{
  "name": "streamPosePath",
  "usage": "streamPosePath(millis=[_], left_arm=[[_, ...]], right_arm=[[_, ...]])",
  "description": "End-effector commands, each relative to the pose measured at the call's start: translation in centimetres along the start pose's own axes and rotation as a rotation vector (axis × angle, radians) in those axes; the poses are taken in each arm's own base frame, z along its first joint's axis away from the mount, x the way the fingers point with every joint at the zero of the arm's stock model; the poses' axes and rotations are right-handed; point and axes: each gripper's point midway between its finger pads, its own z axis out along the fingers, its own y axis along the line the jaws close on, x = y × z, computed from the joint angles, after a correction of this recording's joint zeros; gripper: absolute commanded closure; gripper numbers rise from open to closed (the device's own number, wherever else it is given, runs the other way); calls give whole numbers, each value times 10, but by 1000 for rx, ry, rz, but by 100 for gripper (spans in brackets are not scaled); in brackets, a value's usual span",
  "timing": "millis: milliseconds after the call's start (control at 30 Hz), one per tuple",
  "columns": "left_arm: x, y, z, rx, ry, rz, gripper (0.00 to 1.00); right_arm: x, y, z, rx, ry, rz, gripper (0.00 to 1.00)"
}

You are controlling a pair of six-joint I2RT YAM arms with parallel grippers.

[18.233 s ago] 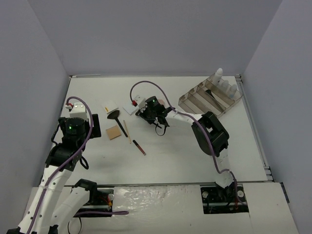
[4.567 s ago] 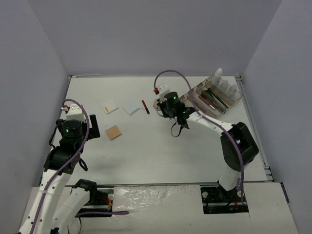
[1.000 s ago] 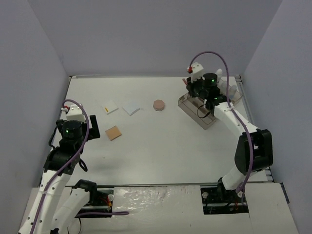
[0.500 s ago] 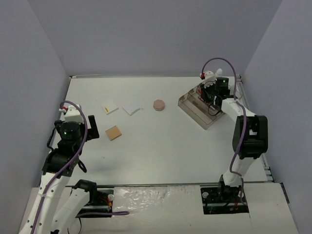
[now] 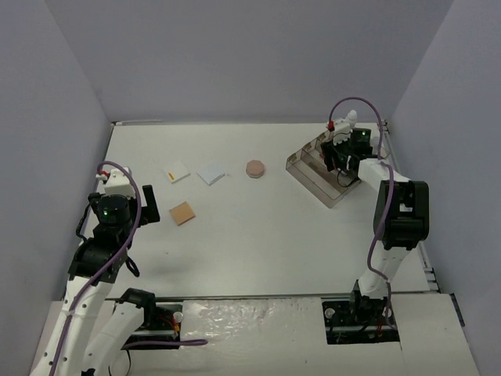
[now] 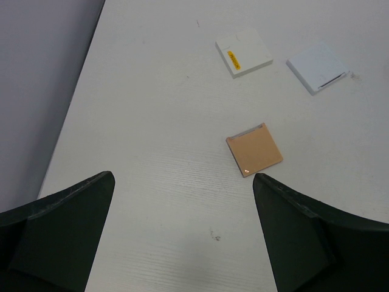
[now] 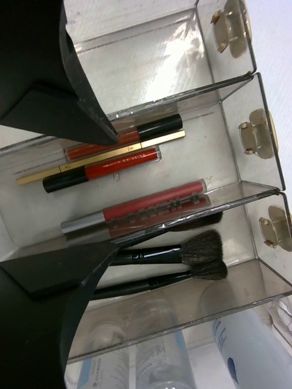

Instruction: Organize the makeup

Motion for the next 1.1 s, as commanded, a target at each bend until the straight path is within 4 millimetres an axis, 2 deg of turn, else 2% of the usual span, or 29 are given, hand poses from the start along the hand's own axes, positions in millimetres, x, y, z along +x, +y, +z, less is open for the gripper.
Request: streamPosePath(millis=[0,33,100,233,333,467,600,700,767,900,1067], left_arm=[[-21,-1,2,-1,-64,-27,3],[-21,-1,2,-2,-64,-27,3],[-20,-1,2,-3,-62,-25,3],[-20,0,2,-7,-61,-25,3],[-19,0,3,-8,-57,-22,3],[-18,0,3,-11,-53,-20,3],[-18,0,4,-15,-52,-19,3],[-17,1,4,-16,-50,-19,3],[-17,1,5,-17,-47,-17,3],[-17,1,5,-19,-45,-15,3],[-17,0,5,-16,-46,-14,3]], right_arm=[[-54,6,-20,-9,-153,-13,36],[-60,10,-22,-16,-166,-9,34],[-80,33,-26,-56,-207,-12,27],[-116,98,-27,-156,-261,-40,12],[-128,135,-20,-215,-280,-30,2],[-141,186,-4,-292,-289,-39,0],[-144,220,15,-329,-277,-42,0],[-144,235,29,-333,-262,-40,0],[-140,248,46,-336,-242,-41,0],[-130,253,68,-296,-208,-24,0],[-115,259,83,-292,-169,-21,0]])
